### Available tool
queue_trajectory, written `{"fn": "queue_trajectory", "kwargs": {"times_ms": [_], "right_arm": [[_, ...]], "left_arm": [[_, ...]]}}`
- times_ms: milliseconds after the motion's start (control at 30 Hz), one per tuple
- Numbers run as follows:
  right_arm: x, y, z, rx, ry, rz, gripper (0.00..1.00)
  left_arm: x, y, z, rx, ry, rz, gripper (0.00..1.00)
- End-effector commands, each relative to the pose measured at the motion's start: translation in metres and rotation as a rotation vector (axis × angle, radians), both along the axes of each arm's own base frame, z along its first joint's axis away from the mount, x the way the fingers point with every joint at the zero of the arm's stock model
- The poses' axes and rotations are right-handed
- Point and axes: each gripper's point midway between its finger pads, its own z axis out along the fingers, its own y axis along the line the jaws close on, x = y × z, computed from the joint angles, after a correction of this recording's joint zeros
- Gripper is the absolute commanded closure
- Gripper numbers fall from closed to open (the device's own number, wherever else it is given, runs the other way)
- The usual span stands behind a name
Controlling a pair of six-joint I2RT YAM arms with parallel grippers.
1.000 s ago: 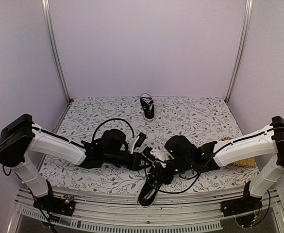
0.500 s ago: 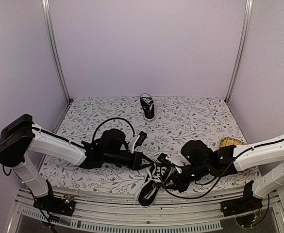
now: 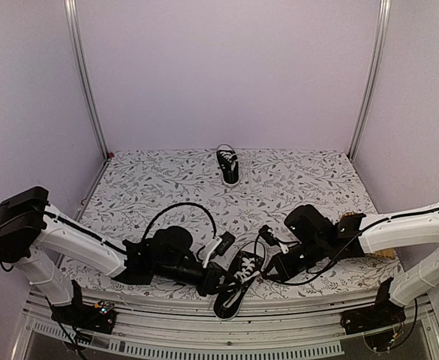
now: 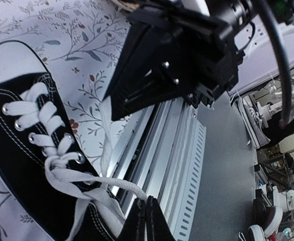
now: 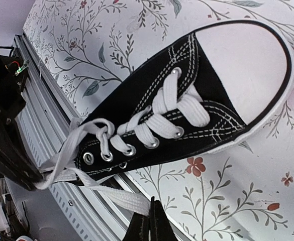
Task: Tie the shoes
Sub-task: Adjust the loop with the shoelace from the shoe.
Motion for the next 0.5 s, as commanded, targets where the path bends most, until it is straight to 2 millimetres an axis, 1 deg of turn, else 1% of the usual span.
{"fn": "queue_trajectory", "kwargs": {"times_ms": [0, 67, 133, 200, 233, 267, 300, 367, 467], "right_arm": [[0.011, 0.015, 0.008, 0.025, -0.007, -0.001, 0.98], [0.012, 0.018, 0.008, 0.031, -0.005, 0.003, 0.98], [0.012, 0.020, 0.008, 0.036, -0.002, 0.006, 0.98], [0.011, 0.021, 0.006, 0.038, 0.002, 0.010, 0.98], [0.011, 0.021, 0.005, 0.036, 0.004, 0.010, 0.98], [0.011, 0.021, 0.005, 0.034, 0.005, 0.009, 0.98], [0.011, 0.020, 0.004, 0.034, 0.005, 0.012, 0.98], [0.010, 0.020, 0.004, 0.036, 0.008, 0.014, 0.98], [0.008, 0.019, 0.002, 0.035, 0.011, 0.017, 0.98]], "left_arm": [[-0.022, -0.001, 0.001, 0.006, -0.025, -0.051, 1.00], [-0.026, -0.001, -0.006, 0.059, -0.035, -0.052, 1.00], [-0.025, 0.003, -0.011, 0.111, -0.056, -0.033, 1.00], [-0.021, 0.009, -0.010, 0.144, -0.076, -0.002, 1.00], [-0.019, 0.012, -0.007, 0.150, -0.086, 0.012, 0.97], [-0.016, 0.016, -0.003, 0.151, -0.098, 0.028, 0.92], [-0.013, 0.019, 0.002, 0.152, -0.109, 0.045, 0.83], [-0.009, 0.026, 0.010, 0.160, -0.129, 0.073, 0.71], [-0.001, 0.037, 0.021, 0.172, -0.168, 0.118, 0.56]]}}
